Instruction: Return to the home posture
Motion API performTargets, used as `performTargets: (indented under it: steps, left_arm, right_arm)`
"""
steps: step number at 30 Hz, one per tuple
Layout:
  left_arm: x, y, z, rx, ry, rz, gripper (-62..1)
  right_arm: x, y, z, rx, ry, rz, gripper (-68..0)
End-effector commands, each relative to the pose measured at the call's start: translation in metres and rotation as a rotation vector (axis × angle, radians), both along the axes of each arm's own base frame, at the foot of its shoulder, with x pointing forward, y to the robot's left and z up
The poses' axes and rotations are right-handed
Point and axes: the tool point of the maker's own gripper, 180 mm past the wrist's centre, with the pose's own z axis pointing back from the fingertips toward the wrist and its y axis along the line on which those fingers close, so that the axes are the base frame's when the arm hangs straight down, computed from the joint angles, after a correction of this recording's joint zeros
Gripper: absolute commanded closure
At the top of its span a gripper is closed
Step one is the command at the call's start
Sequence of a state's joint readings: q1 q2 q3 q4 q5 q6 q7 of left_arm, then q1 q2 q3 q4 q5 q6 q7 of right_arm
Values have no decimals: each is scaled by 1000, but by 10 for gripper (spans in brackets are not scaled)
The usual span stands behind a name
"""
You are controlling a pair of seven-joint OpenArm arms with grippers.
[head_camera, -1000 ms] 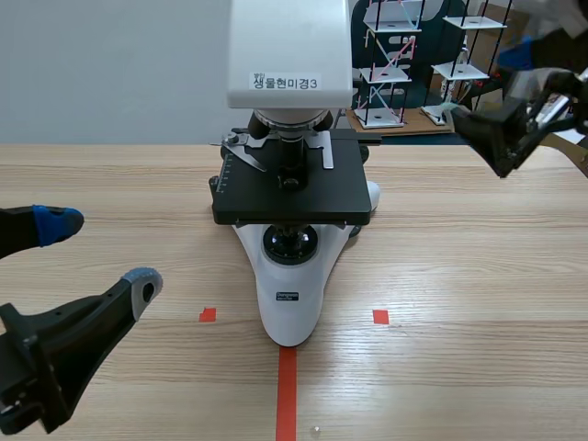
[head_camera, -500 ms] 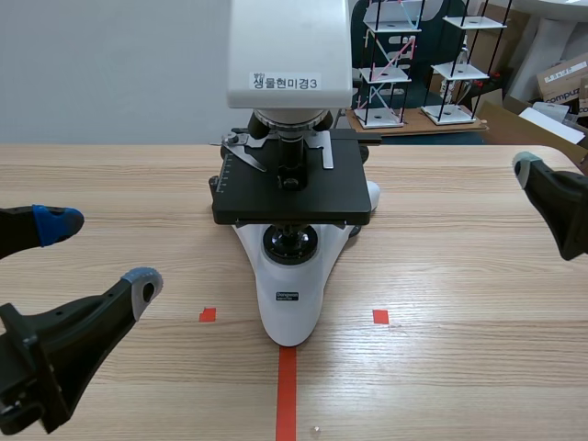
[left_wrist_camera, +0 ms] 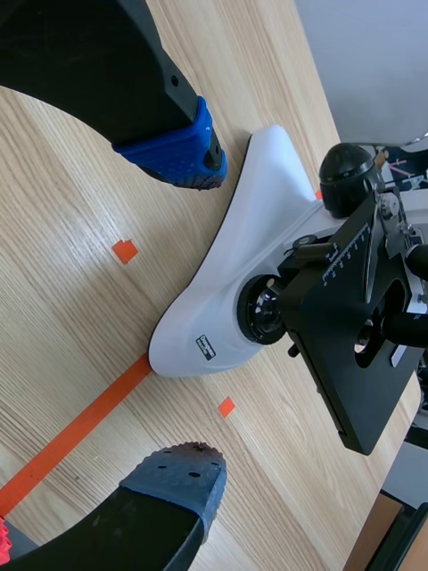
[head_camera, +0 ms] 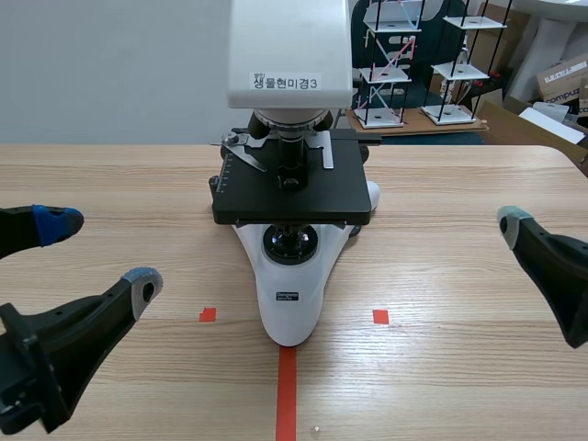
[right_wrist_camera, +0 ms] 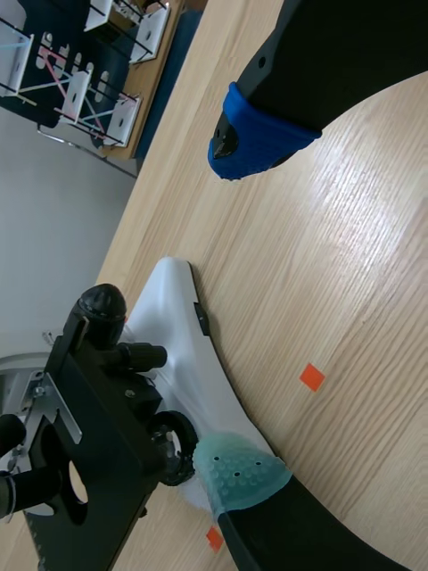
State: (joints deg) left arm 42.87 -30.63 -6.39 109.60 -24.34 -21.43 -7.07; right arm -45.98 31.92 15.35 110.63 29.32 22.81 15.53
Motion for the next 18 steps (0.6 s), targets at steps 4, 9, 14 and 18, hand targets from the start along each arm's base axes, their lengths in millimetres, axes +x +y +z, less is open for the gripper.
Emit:
performTargets:
  steps: [4, 9, 14, 18]
  left_arm:
    - [1, -1, 8, -17, -22, 2, -598]
    - [1, -1, 8, -17, -22, 2, -598]
    - [1, -1, 8, -17, -22, 2, -598]
    - [1, -1, 8, -17, -22, 2, -598]
  right_arm:
    - [-3, 3, -1, -32, -13, 20, -623]
    - [-5, 2, -5, -44, -11, 3, -623]
    - [-7, 5, -9, -34, -3, 1, -623]
    - [-12, 16, -17, -43, 19, 32, -623]
